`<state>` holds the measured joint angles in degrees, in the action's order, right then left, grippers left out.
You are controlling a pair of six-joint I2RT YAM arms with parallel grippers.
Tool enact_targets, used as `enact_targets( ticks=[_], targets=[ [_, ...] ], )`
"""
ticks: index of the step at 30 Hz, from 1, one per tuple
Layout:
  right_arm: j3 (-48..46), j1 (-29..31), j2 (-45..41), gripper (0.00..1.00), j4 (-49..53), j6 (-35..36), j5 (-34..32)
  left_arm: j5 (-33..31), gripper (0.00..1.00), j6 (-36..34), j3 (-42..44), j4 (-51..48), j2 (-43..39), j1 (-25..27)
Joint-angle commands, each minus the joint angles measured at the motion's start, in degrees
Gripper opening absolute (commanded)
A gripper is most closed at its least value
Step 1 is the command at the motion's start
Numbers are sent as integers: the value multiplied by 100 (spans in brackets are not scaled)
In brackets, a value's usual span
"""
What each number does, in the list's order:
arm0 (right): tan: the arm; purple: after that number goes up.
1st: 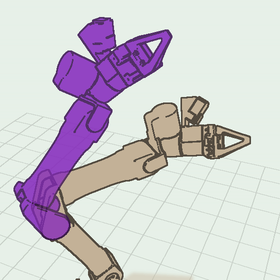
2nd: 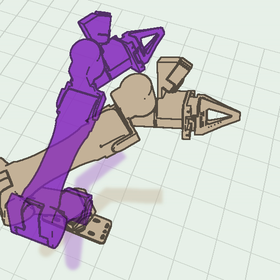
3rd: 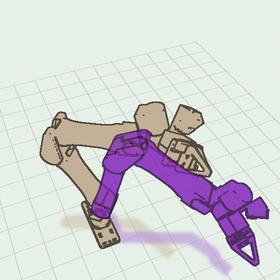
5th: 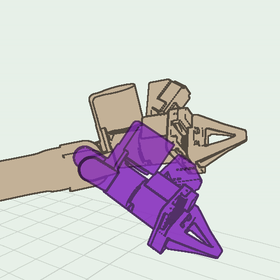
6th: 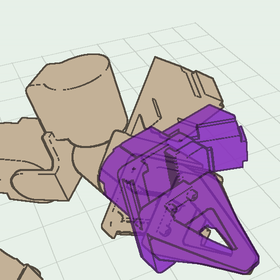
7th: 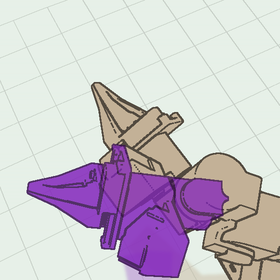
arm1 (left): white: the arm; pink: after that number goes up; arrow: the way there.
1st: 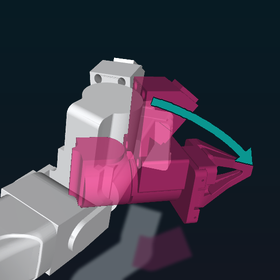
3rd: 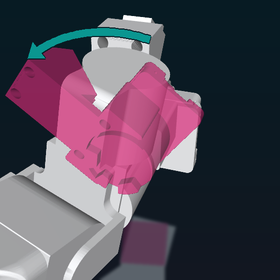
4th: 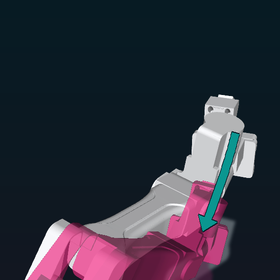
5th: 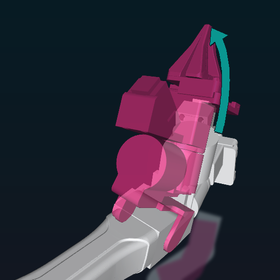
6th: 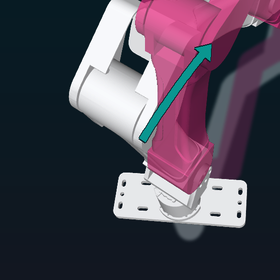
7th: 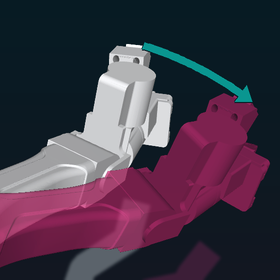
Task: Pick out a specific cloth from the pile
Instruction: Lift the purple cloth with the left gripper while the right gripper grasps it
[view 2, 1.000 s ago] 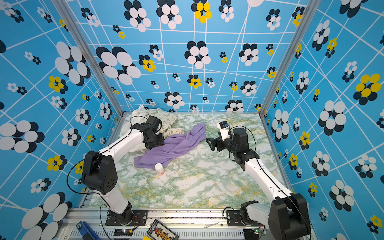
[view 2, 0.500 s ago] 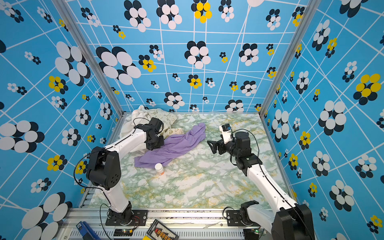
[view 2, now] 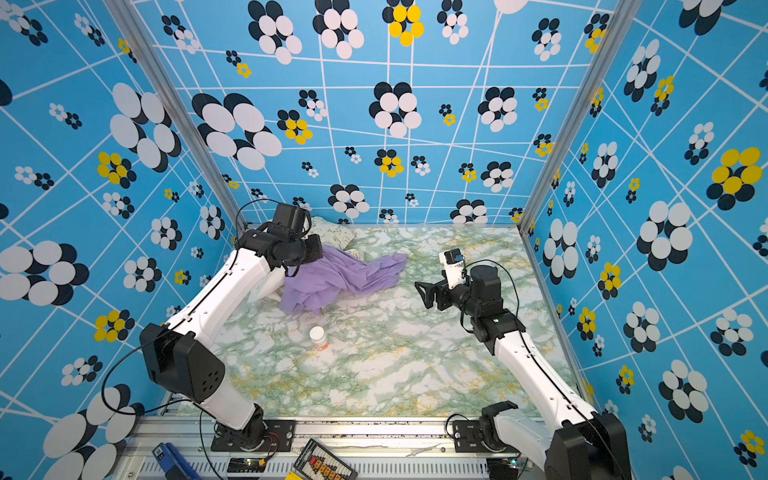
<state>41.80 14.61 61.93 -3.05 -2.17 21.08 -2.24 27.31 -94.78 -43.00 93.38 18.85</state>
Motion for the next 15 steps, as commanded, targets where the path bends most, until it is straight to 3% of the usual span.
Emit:
enact_targets(
  ticks=[1,15],
  targets=[
    [208,42,-43,99,173,-12,-84,-36,0,-164,-426,431,-270,65],
    [806,53,281,99,-2,-188,-4,1298,1,322,-1125,1873,-267,63]
  ],
)
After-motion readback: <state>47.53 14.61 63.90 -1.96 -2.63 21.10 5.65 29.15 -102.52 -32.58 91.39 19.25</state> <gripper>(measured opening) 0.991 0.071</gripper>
